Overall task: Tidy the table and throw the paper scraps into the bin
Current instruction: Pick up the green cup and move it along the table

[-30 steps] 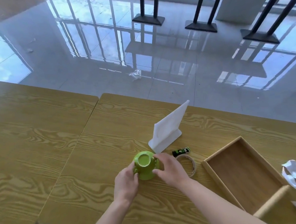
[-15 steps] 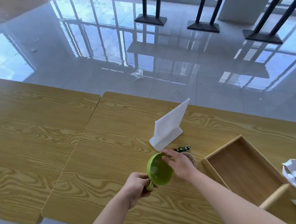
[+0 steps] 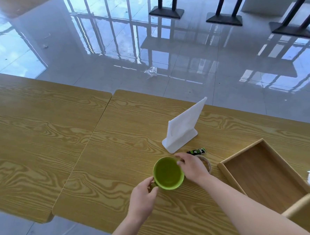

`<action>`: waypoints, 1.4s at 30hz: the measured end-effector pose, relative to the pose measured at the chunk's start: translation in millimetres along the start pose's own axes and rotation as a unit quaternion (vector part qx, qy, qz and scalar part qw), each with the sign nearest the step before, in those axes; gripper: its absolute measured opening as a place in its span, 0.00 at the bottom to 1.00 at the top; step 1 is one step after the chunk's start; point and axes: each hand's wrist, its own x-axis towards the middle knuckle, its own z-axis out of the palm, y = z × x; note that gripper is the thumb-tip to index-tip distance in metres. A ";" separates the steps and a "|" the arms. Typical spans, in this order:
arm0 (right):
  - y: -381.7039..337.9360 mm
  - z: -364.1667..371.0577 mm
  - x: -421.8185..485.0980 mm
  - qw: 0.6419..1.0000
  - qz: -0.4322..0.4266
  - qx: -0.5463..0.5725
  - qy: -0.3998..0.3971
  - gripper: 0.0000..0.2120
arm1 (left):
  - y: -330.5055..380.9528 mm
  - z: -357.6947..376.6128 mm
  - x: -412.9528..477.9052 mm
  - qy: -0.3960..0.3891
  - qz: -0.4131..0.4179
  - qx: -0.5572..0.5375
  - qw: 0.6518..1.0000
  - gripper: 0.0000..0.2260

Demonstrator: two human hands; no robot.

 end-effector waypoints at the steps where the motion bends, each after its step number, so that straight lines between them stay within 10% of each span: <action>1: -1.0 -0.7 -0.7 1.000 0.002 0.004 0.003 0.17 | -2.2 1.5 -2.1 0.013 0.017 0.023 0.999 0.15; 9: 14.2 7.9 -25.8 0.988 0.069 0.140 0.016 0.22 | -14.8 10.0 1.0 0.045 0.098 0.085 0.991 0.39; 42: -143.9 105.2 21.8 0.967 0.003 0.235 -0.099 0.18 | -70.6 -119.5 -3.1 0.209 0.043 0.058 0.975 0.30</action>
